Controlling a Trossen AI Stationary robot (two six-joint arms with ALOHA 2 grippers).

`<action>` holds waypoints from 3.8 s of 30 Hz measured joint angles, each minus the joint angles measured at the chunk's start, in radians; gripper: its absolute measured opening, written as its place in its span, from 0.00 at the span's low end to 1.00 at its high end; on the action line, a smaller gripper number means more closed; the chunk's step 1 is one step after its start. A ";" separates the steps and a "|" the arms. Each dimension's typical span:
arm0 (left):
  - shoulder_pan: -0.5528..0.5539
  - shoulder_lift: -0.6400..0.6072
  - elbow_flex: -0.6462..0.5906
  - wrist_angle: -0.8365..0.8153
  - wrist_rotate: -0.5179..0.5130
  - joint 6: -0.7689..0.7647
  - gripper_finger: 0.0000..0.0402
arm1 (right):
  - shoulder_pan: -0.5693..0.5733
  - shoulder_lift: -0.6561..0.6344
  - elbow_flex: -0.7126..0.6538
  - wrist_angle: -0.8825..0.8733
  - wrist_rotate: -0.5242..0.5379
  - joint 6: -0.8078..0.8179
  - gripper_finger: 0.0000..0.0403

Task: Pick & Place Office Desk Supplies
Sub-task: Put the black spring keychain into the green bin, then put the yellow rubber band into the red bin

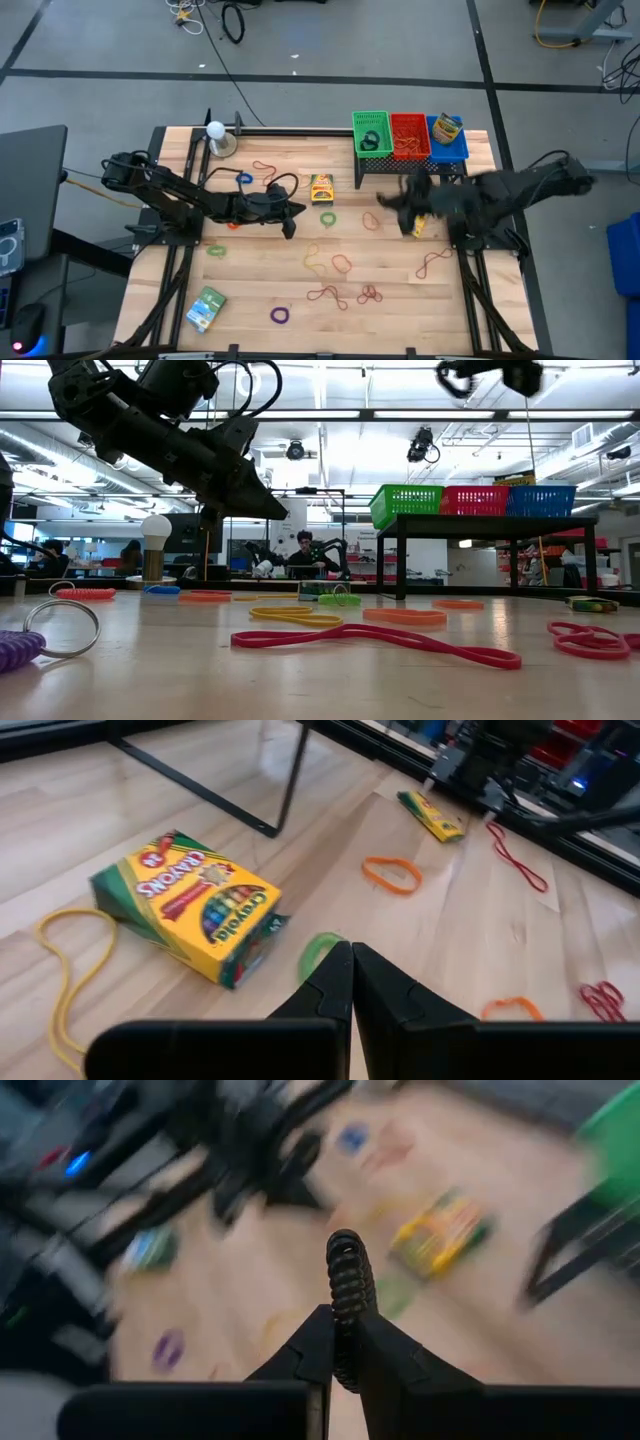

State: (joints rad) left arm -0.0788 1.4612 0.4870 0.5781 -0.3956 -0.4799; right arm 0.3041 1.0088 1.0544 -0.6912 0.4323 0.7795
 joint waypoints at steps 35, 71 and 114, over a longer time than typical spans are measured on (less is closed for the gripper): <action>0.000 0.000 0.000 -0.008 -0.049 -0.003 0.02 | -0.901 0.602 0.437 -0.173 -0.160 -0.664 0.36; -0.012 -0.001 0.039 -0.090 0.010 -0.090 0.02 | -0.004 0.135 -0.243 0.284 0.121 -0.224 0.02; -0.175 0.386 0.557 -0.834 0.254 -0.584 0.17 | 0.032 0.135 -0.577 0.636 0.162 -0.299 0.08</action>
State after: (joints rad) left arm -0.2534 1.8470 1.0441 -0.2554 -0.1419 -1.0635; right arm 0.3359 1.1442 0.4770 -0.0555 0.5940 0.4807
